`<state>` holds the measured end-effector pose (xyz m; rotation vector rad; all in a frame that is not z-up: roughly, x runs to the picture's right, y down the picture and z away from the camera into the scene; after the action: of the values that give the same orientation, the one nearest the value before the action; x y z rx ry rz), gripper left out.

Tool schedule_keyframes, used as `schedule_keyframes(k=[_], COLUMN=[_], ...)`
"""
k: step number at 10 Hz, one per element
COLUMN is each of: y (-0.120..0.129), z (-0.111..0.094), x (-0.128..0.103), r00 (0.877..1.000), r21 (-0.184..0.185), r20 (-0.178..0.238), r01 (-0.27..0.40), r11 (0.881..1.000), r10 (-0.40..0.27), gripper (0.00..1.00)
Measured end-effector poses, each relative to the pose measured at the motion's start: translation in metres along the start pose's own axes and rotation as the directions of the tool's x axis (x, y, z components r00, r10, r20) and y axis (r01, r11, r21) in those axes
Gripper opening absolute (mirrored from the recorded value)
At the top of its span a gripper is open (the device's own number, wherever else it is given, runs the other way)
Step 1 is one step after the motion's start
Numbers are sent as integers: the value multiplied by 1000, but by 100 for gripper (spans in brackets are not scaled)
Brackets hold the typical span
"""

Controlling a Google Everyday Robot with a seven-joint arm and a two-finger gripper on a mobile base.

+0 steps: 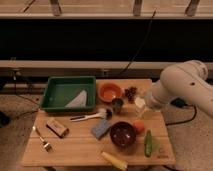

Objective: Place fork in red bowl

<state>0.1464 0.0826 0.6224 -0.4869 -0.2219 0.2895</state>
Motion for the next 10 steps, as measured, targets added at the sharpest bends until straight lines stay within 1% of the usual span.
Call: schedule_keyframes(k=[2,3,4,5,7,9,10], y=[1,3,5,8,13,27,31], z=[9,17,26,37,50,65,68], x=[-37,-54,-67,-75,-72,-57,-50], r00=[997,994,991,986,977,959,953], r21=[-6,-19,-38,-64,-105,-169,-179], r20=[63,91,111,129,147,172,178], r01=[-41,-60,-75,-98,-138,-198,-215], r11=[999,998,996,993,985,966,960], r10=[42,61,79,106,153,227,247], gripper=[65,65,65,65,65,65,65])
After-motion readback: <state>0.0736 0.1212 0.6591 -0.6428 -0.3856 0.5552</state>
